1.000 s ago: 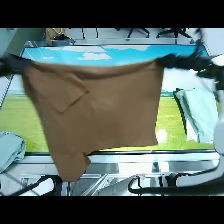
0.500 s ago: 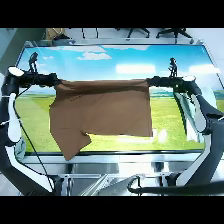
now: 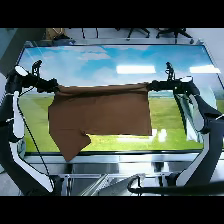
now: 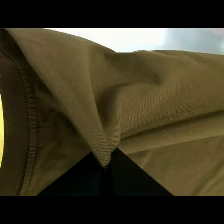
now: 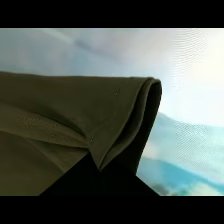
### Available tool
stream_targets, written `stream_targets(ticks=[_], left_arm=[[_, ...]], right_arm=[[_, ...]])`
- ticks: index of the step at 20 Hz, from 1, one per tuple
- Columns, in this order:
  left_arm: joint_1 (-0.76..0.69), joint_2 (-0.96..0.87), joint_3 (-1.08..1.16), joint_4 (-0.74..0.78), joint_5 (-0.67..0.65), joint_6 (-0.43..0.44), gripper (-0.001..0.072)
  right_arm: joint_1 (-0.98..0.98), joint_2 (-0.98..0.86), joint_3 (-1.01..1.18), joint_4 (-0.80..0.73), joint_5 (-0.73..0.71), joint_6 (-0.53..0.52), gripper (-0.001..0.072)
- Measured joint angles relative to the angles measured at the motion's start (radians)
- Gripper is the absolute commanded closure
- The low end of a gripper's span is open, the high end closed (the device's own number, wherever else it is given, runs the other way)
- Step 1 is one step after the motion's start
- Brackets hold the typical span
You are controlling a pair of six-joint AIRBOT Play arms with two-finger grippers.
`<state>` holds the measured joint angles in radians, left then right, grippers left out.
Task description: Fold the shirts.
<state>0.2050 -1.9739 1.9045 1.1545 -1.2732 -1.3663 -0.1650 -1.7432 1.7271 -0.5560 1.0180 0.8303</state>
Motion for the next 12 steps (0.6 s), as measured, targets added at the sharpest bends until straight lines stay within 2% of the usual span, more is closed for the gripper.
stream_targets(ticks=[5,12], left_arm=[[-0.032,-0.002,0.002,0.064,0.016,-0.024,0.0692],[-0.124,-0.002,0.002,0.292,0.002,-0.121,0.0692]], right_arm=[[0.068,-0.001,0.001,-0.118,-0.034,0.04,0.0693],[0.139,0.027,0.001,-0.241,-0.073,0.091,0.0694]])
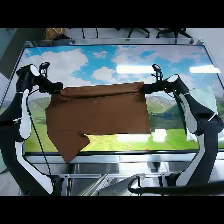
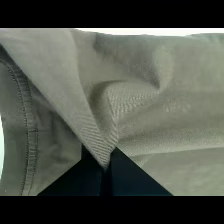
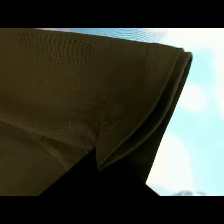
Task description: Fold the shirts.
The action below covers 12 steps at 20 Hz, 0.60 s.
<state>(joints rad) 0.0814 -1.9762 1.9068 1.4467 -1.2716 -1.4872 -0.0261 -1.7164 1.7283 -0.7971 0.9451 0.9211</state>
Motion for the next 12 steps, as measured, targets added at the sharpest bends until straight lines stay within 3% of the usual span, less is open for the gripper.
stream_targets(ticks=[6,7,8,9,10,12], left_arm=[[-0.039,0.0,0.0,0.084,-0.005,-0.024,0.0673],[-0.04,0.0,0.0,0.087,-0.008,-0.024,0.0388],[-0.042,0.0,0.0,0.091,-0.014,-0.025,0.0001],[-0.043,0.0,0.0,0.092,-0.023,-0.028,0.0007],[-0.043,0.0,0.0,0.095,-0.035,-0.032,0.0007],[-0.041,0.0,0.011,0.095,-0.072,-0.036,0.0008]], right_arm=[[0.034,0.027,0.0,-0.143,-0.024,0.058,0.0692],[0.039,0.03,0.0,-0.156,-0.026,0.062,0.0654],[0.045,0.032,0.0,-0.168,-0.028,0.067,0.0497],[0.051,0.036,0.0,-0.185,-0.028,0.067,0.0393],[0.057,0.043,0.0,-0.207,-0.028,0.069,0.0341],[0.065,0.07,0.0,-0.25,-0.023,0.074,0.0321]])
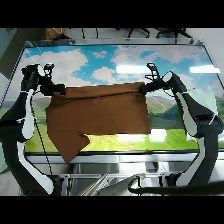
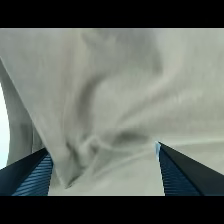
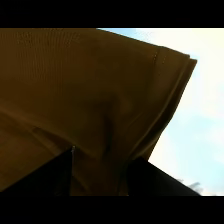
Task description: Fold the shirts.
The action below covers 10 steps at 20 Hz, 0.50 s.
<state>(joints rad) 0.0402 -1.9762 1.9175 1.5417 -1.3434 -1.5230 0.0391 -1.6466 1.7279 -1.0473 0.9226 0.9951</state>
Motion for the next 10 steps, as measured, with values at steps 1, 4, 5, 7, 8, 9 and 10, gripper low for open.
stream_targets(ticks=[1,4,5,7,8,9,10], left_arm=[[0.005,0.001,0.013,0.0,-0.031,0.0,0.0008],[0.03,0.02,0.029,0.0,-0.146,-0.008,0.0009],[0.042,0.043,0.005,-0.012,-0.175,-0.014,0.0009],[0.072,0.119,-0.111,-0.036,-0.209,-0.022,0.0008],[0.087,0.167,-0.192,-0.045,-0.214,-0.022,0.0009],[0.103,0.22,-0.283,-0.054,-0.211,-0.023,0.0009],[0.121,0.283,-0.391,-0.058,-0.205,-0.026,0.0009]], right_arm=[[0.001,0.023,0.0,-0.021,0.01,0.009,0.0322],[-0.01,0.103,0.0,-0.105,0.064,0.103,0.0331],[-0.02,0.127,-0.002,-0.128,0.1,0.141,0.037],[-0.056,0.167,-0.021,-0.163,0.196,0.208,0.0377],[-0.074,0.18,-0.037,-0.173,0.243,0.231,0.0377],[-0.095,0.194,-0.063,-0.179,0.295,0.251,0.0377],[-0.118,0.211,-0.098,-0.178,0.34,0.27,0.0376]])
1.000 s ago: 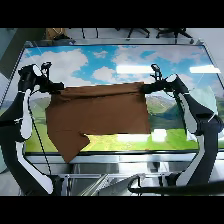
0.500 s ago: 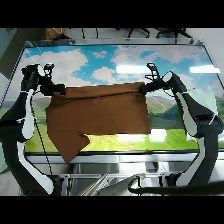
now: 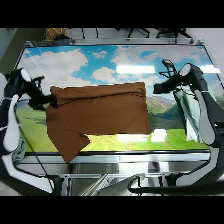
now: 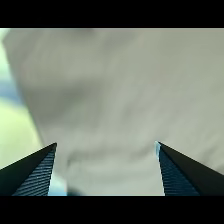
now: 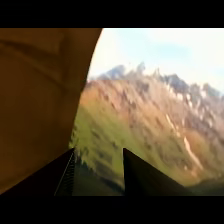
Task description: Fold the shirts.
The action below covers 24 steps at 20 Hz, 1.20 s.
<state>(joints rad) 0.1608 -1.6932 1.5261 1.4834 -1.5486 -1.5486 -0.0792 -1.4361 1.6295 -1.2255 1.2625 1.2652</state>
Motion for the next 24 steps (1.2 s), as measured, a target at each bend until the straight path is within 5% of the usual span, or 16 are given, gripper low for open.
stream_targets(ticks=[6,11,14,16,17,24], left_arm=[[0.109,0.348,-0.62,-0.066,0.124,-0.003,0.0009],[0.134,0.478,-0.912,-0.227,0.296,0.023,0.0011],[0.116,0.496,-0.98,-0.306,0.372,0.035,0.0302],[0.109,0.498,-0.975,-0.305,0.386,0.041,0.0669],[0.106,0.499,-0.958,-0.312,0.431,0.048,0.0691],[0.101,0.504,-0.779,-0.322,0.421,0.084,0.0691]], right_arm=[[-0.096,0.112,-0.285,0.103,0.064,0.017,0.0366],[-0.123,0.155,-0.458,0.254,0.031,-0.053,0.0366],[-0.127,0.162,-0.502,0.323,0.026,-0.087,0.0365],[-0.128,0.163,-0.515,0.343,0.024,-0.1,0.0307],[-0.129,0.163,-0.517,0.352,0.023,-0.107,0.0237],[-0.129,0.134,-0.536,0.336,0.034,-0.11,0.0231]])
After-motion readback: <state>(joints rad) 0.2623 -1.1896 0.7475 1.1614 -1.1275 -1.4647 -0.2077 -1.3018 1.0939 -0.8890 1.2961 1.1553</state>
